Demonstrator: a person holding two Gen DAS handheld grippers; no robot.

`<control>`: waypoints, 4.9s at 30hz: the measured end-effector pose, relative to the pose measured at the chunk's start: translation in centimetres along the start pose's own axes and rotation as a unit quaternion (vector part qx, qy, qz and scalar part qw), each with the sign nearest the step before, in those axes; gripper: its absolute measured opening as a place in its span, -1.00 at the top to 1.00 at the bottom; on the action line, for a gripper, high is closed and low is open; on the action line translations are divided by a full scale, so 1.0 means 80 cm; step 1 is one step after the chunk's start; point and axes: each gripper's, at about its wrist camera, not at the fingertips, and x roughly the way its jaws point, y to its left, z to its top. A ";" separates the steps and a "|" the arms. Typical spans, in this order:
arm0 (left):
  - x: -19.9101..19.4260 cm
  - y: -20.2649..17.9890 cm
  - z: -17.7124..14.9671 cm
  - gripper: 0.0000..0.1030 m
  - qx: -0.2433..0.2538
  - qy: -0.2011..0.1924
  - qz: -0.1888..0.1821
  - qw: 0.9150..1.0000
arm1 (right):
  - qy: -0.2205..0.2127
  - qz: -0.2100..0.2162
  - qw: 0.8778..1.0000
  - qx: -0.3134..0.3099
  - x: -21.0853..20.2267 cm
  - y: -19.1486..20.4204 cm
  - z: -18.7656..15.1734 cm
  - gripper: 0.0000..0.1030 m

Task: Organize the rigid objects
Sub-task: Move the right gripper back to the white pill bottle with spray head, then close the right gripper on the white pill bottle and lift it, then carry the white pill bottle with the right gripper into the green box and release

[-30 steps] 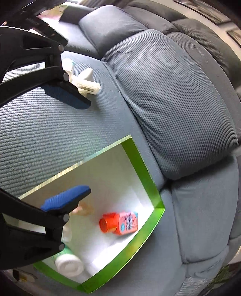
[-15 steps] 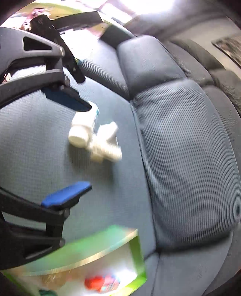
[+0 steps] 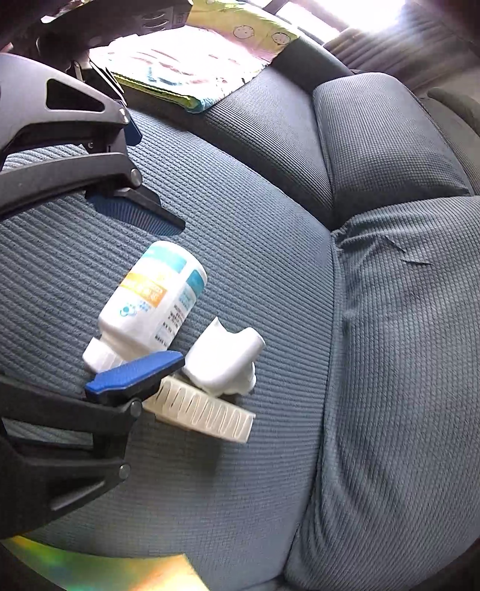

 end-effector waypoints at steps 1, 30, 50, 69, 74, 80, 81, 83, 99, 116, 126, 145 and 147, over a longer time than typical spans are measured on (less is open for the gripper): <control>0.000 0.001 0.001 -0.51 0.000 -0.001 -0.003 1.000 | 0.004 -0.004 1.000 -0.003 0.004 0.003 -0.002 -0.24; -0.007 0.011 0.026 -0.51 -0.021 0.023 -0.032 0.999 | 0.058 0.028 0.998 0.011 0.009 0.015 -0.050 -0.02; -0.002 -0.114 -0.026 -0.51 0.065 0.039 -0.105 0.992 | 0.007 -0.013 0.984 0.175 -0.068 -0.140 -0.105 -0.03; 0.033 -0.193 -0.076 -0.51 0.144 0.112 -0.144 0.973 | -0.023 0.000 0.963 0.270 -0.106 -0.206 -0.118 -0.20; 0.039 -0.207 -0.087 -0.51 0.171 0.123 -0.146 0.967 | -0.014 0.044 0.965 0.259 -0.104 -0.196 -0.121 -0.20; 0.049 -0.211 -0.092 -0.51 0.166 0.130 -0.148 0.966 | 0.015 0.067 0.960 0.272 -0.079 -0.193 -0.124 -0.19; 0.049 -0.210 -0.092 -0.42 0.163 0.129 -0.154 0.966 | 0.019 0.076 0.957 0.278 -0.074 -0.194 -0.124 -0.18; 0.049 -0.209 -0.093 -0.17 0.157 0.132 -0.169 0.964 | 0.023 0.085 0.955 0.283 -0.070 -0.194 -0.125 -0.12; 0.001 -0.251 -0.084 -0.03 0.216 0.052 -0.193 0.956 | -0.063 0.096 0.951 0.286 -0.127 -0.192 -0.115 -0.02; -0.006 -0.377 -0.102 -0.03 0.324 0.009 -0.268 0.907 | -0.206 0.059 0.917 0.337 -0.229 -0.274 -0.139 -0.02; 0.023 -0.424 -0.115 -0.03 0.332 0.042 -0.290 0.897 | -0.217 0.041 0.896 0.385 -0.238 -0.320 -0.164 0.00; 0.047 -0.422 -0.131 -0.03 0.310 0.081 -0.299 0.899 | -0.184 -0.022 0.889 0.419 -0.231 -0.338 -0.176 -0.02; 0.046 -0.419 -0.131 -0.03 0.310 0.082 -0.300 0.899 | -0.180 -0.030 0.889 0.420 -0.230 -0.338 -0.176 -0.03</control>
